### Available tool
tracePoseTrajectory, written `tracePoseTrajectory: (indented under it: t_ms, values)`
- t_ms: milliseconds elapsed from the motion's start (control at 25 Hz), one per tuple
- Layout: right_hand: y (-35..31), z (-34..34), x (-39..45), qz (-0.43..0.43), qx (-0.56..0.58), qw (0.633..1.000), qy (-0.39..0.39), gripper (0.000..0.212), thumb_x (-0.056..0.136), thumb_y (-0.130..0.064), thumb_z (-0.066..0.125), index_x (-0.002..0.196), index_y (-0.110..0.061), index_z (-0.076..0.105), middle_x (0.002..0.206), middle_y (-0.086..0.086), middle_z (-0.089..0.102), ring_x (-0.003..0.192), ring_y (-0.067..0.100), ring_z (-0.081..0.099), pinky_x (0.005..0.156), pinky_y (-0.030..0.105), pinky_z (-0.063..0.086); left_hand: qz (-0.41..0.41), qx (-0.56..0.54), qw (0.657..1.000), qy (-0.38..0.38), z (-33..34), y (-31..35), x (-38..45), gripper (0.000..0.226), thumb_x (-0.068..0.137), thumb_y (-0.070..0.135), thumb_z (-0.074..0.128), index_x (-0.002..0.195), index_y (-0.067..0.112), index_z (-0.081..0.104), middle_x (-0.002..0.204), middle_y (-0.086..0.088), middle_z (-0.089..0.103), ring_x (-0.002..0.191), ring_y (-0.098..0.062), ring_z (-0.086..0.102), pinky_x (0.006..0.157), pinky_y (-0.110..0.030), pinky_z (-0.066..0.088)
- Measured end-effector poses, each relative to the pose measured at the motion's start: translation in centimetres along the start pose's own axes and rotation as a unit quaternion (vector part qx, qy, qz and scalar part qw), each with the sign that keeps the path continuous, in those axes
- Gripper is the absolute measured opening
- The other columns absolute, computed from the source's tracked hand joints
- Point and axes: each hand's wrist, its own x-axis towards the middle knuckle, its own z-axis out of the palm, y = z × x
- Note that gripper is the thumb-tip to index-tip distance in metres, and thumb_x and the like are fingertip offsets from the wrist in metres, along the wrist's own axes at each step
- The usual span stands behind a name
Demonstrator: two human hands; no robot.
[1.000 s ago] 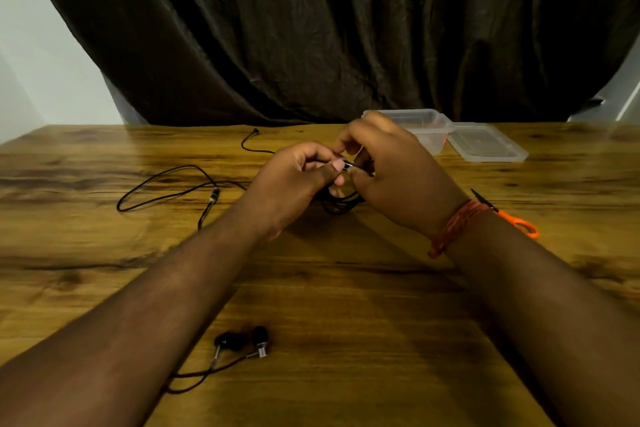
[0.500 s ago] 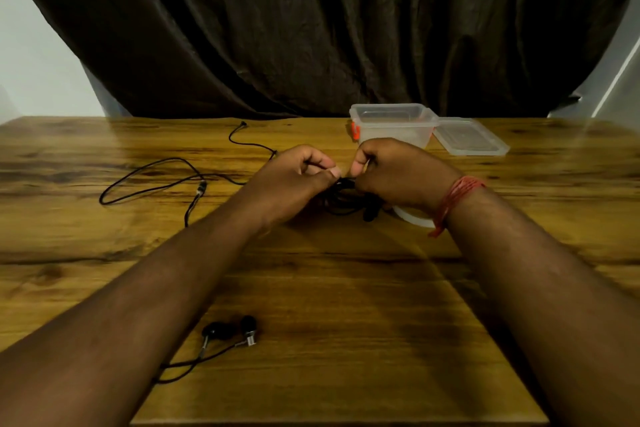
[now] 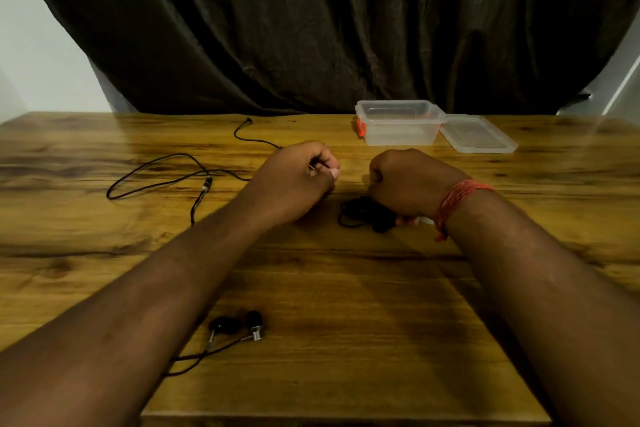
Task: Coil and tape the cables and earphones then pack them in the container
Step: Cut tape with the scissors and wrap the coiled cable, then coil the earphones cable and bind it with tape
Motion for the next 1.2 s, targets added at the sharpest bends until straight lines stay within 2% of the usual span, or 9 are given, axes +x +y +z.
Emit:
tracePoseTrajectory:
  t_ms: [240,400,520,600,680,800,920,1000,1200]
  values:
    - [0.9,-1.7,0.2,-0.005,0.007,0.991,0.137,0.020,0.097,-0.028,0.053,0.096,-0.012,0.064,0.086,0.009,0.066,0.082,0.027,0.064,0.067,0.031,0.048,0.053,-0.002,0.993,0.106,-1.6,-0.1,0.6,0.010,0.095,0.027,0.055,0.093,0.032,0.064,0.081,0.014,0.067,0.077,-0.001,0.063,0.069,-0.033,0.057]
    - [1.9,-2.2,0.6,-0.010,0.026,0.988,0.150,0.015,0.096,-0.026,0.054,0.088,-0.017,0.063,0.076,0.002,0.064,0.069,0.017,0.060,0.061,0.027,0.043,0.054,-0.020,0.990,0.125,-1.6,-0.6,0.8,0.009,0.094,0.031,0.054,0.094,0.033,0.063,0.083,0.019,0.067,0.075,0.000,0.065,0.071,-0.040,0.059]
    - [0.9,-1.8,0.2,-0.105,0.045,0.980,0.162,0.015,0.094,-0.030,0.058,0.086,-0.020,0.065,0.075,-0.005,0.062,0.065,0.006,0.054,0.060,0.026,0.041,0.088,-0.039,0.983,0.156,-2.1,-0.4,0.9,0.009,0.093,0.031,0.054,0.091,0.033,0.062,0.079,0.017,0.067,0.069,-0.006,0.065,0.065,-0.042,0.059]
    - [-1.1,-1.2,-1.2,-0.226,0.119,0.961,0.105,0.012,0.091,-0.032,0.064,0.088,-0.022,0.067,0.073,-0.006,0.062,0.066,0.003,0.055,0.060,0.024,0.043,0.098,-0.102,0.969,0.201,-2.9,0.1,1.0,0.012,0.093,0.026,0.056,0.086,0.034,0.061,0.068,0.015,0.066,0.062,-0.008,0.064,0.059,-0.039,0.058]
    - [-3.8,0.3,-3.1,-0.321,0.175,0.930,-0.025,0.014,0.087,-0.034,0.070,0.096,-0.023,0.070,0.082,-0.004,0.067,0.074,0.005,0.061,0.067,0.023,0.049,0.089,-0.166,0.948,0.256,-3.9,0.4,1.1,0.015,0.094,0.020,0.056,0.085,0.032,0.061,0.062,0.011,0.062,0.057,-0.006,0.060,0.052,-0.030,0.055]
    - [-7.0,3.2,-5.2,-0.417,0.142,0.888,-0.133,0.034,0.082,-0.036,0.075,0.112,-0.020,0.068,0.099,-0.005,0.065,0.086,0.006,0.060,0.077,0.023,0.052,0.061,-0.214,0.928,0.299,-4.6,0.2,1.3,0.018,0.095,0.013,0.054,0.083,0.024,0.059,0.063,0.002,0.059,0.053,-0.007,0.055,0.049,-0.023,0.046]
    - [-8.8,5.3,-6.0,-0.493,0.050,0.862,-0.106,0.035,0.084,-0.038,0.073,0.114,-0.021,0.066,0.108,-0.008,0.060,0.097,0.003,0.055,0.085,0.024,0.048,0.055,-0.208,0.929,0.300,-5.0,-0.1,1.1,0.015,0.096,0.012,0.054,0.085,0.021,0.059,0.065,-0.003,0.059,0.056,-0.009,0.055,0.049,-0.025,0.047]
    - [-8.9,5.7,-5.8,-0.509,0.045,0.855,-0.092,0.024,0.087,-0.031,0.071,0.108,-0.021,0.067,0.101,-0.008,0.062,0.089,0.002,0.055,0.078,0.022,0.047,0.077,-0.192,0.929,0.306,-5.3,0.0,1.1,0.012,0.096,0.014,0.055,0.088,0.019,0.061,0.064,-0.001,0.059,0.058,-0.010,0.057,0.053,-0.033,0.051]
    - [-7.0,4.9,-4.0,-0.460,0.003,0.887,-0.049,0.016,0.085,-0.032,0.066,0.101,-0.033,0.064,0.090,-0.016,0.058,0.082,-0.001,0.051,0.068,0.014,0.042,0.118,-0.192,0.930,0.289,-6.3,-0.3,1.4,0.009,0.094,0.019,0.055,0.089,0.022,0.062,0.064,0.003,0.060,0.055,-0.005,0.059,0.050,-0.022,0.047]
